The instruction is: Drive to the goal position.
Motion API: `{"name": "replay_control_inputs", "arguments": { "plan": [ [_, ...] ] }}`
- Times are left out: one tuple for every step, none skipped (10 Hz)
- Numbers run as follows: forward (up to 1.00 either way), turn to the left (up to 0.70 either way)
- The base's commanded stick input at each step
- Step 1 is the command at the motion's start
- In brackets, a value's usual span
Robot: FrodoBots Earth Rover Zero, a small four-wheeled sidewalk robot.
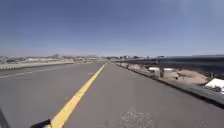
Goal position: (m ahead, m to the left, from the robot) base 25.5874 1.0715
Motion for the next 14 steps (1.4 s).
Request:
{"name": "replay_control_inputs", "arguments": {
  "plan": [
    [0.85,0.00],
    [0.85,0.00],
    [0.85,0.00],
    [0.85,0.00],
    [0.85,0.00],
    [0.85,0.00],
    [0.85,0.00],
    [0.85,0.00],
    [0.85,0.00],
    [0.85,0.00],
    [0.85,0.00],
    [0.85,0.00],
    [0.85,0.00],
    [0.85,0.00]
  ]
}}
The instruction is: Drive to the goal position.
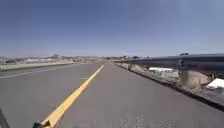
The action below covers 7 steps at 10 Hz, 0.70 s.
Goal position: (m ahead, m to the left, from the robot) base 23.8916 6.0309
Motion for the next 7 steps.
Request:
{"name": "replay_control_inputs", "arguments": {
  "plan": [
    [0.85,0.00],
    [0.85,0.00],
    [0.85,0.00],
    [0.85,0.00],
    [0.85,0.00],
    [0.85,0.00],
    [0.85,0.00]
  ]
}}
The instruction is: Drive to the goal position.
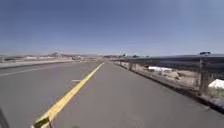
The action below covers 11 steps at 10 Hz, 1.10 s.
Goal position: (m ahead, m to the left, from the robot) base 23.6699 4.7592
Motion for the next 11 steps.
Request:
{"name": "replay_control_inputs", "arguments": {
  "plan": [
    [0.85,0.00],
    [0.85,0.00],
    [0.85,0.00],
    [0.85,0.00],
    [0.85,0.00],
    [0.85,0.13],
    [0.85,0.29],
    [0.85,0.22],
    [0.85,0.05],
    [0.85,0.00],
    [0.85,0.00]
  ]
}}
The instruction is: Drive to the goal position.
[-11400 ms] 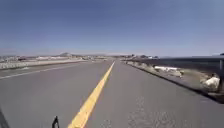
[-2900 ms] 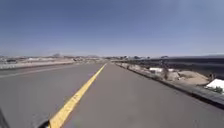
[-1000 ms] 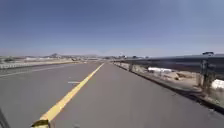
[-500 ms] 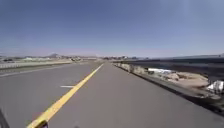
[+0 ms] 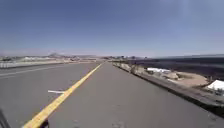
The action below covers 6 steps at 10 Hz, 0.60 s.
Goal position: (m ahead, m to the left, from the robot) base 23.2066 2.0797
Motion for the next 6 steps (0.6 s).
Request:
{"name": "replay_control_inputs", "arguments": {
  "plan": [
    [0.85,0.00],
    [0.85,0.00],
    [0.85,0.00],
    [0.85,0.00],
    [0.85,0.00],
    [0.85,0.00]
  ]
}}
